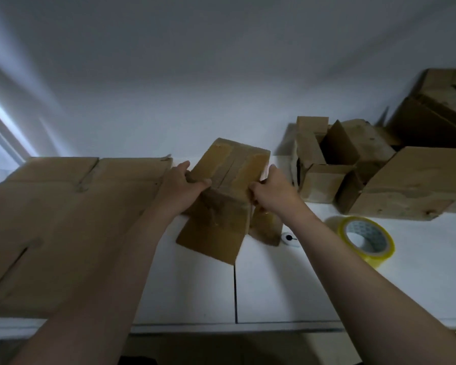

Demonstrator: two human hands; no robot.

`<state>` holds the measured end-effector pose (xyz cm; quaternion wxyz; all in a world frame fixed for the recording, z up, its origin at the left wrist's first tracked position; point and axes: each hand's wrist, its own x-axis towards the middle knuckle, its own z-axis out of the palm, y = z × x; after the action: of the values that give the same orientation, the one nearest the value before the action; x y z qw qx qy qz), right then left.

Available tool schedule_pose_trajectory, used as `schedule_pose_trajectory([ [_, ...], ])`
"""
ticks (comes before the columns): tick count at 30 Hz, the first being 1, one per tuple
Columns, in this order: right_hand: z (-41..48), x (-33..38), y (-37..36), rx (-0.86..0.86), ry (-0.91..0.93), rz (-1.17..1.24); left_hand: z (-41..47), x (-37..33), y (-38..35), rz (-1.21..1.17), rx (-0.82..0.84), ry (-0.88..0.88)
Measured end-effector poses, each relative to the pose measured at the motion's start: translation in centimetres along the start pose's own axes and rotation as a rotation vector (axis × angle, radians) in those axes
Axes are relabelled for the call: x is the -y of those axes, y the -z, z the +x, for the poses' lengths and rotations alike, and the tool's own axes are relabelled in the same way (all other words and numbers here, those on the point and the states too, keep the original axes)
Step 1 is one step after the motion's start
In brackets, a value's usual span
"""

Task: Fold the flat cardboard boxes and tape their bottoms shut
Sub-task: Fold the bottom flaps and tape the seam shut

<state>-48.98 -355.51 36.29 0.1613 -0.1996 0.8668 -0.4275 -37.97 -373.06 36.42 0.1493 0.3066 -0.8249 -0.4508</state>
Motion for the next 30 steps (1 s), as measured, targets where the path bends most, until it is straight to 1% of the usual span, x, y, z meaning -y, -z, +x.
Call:
schedule_pose_trajectory([
  [2, 0.4, 0.4, 0.6, -0.045, -0.012, 0.089, 0.1, -0.2, 0.1, -0.021, 0.012, -0.050],
  [5, 0.2, 1.3, 1.5, -0.105, 0.051, 0.137, -0.2, -1.0, 0.8, -0.094, 0.011, -0.113],
  [8, -0.1, 2.0, 2.2, -0.103, 0.130, 0.162, -0.3, -1.4, 1.6, -0.122, -0.061, -0.168],
  [10, -0.5, 2.1, 2.6, -0.119, 0.163, 0.170, -0.7, -1.6, 2.1, -0.175, -0.068, -0.185],
  [12, -0.9, 2.1, 3.2, -0.141, 0.196, 0.172, -1.3, -1.8, 2.4, -0.219, -0.045, -0.184],
  [14, -1.3, 2.1, 3.6, -0.145, 0.248, 0.173, -1.8, -2.2, 2.6, -0.211, -0.021, -0.182],
  [16, -1.6, 2.2, 3.9, -0.123, 0.312, 0.173, -2.2, -2.5, 2.7, -0.200, -0.014, -0.207],
  [18, -1.8, 2.2, 4.1, -0.104, 0.342, 0.231, -2.6, -2.7, 2.8, -0.257, 0.004, -0.217],
  [21, -2.2, 2.5, 4.2, -0.097, 0.256, 0.387, -3.2, -3.3, 3.1, -0.330, 0.002, -0.172],
  [24, -2.7, 2.9, 4.1, -0.109, 0.168, 0.511, -3.2, -4.0, 3.4, -0.262, 0.008, -0.174],
  [27, -2.7, 2.8, 4.2, -0.143, 0.111, 0.531, -3.6, -4.3, 3.0, -0.345, 0.028, -0.119],
  [30, -2.5, 2.9, 4.5, -0.144, 0.079, 0.554, -3.8, -4.2, 2.5, -0.357, 0.066, -0.076],
])
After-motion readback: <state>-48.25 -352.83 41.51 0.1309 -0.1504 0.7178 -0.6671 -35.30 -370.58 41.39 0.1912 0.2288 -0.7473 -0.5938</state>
